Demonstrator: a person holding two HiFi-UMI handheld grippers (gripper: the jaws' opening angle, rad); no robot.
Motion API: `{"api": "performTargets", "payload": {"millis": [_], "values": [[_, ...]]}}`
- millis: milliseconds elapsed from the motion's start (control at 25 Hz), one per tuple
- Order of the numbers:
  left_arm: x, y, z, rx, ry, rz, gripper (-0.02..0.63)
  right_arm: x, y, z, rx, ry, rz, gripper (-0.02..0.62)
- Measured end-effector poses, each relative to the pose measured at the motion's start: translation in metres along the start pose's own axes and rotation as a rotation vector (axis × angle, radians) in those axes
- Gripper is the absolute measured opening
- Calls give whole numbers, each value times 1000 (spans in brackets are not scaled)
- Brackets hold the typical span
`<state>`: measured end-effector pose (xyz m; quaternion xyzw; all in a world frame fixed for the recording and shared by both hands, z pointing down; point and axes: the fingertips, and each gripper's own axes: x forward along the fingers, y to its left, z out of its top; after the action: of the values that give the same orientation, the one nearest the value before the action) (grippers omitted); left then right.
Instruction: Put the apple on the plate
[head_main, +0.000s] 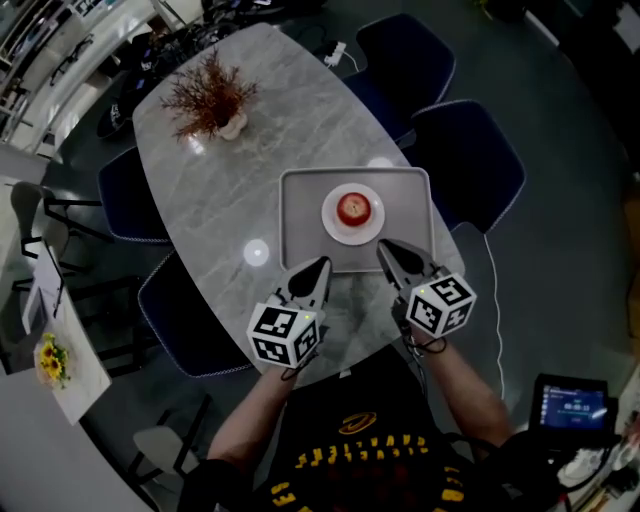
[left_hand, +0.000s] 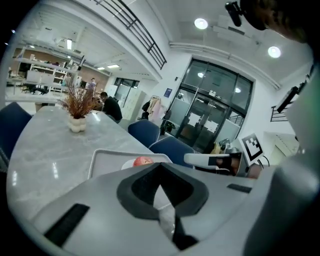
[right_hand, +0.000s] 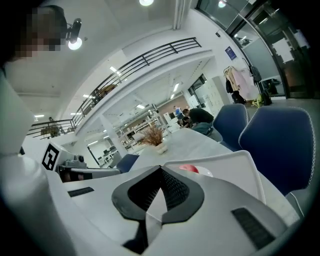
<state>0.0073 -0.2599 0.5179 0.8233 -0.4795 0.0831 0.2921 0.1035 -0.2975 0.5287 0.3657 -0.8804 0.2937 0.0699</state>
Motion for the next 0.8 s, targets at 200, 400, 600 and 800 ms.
{"api": "performTargets", "payload": {"millis": [200,400,600,800], "values": [[-44,-22,7,50,-51,-39,2,-19,54,-4,-34,-36,7,6],[-83,-53,6,65,-77,-122,2,-43,99,-1,-83,-84,6,6],[-124,-76,5,107,-124,-171,2,-63,143,-3,-127,-120,8,6],[-132,-82,6,102,-152,-187,2,-68,159,-10,-138,-139,7,6]]}}
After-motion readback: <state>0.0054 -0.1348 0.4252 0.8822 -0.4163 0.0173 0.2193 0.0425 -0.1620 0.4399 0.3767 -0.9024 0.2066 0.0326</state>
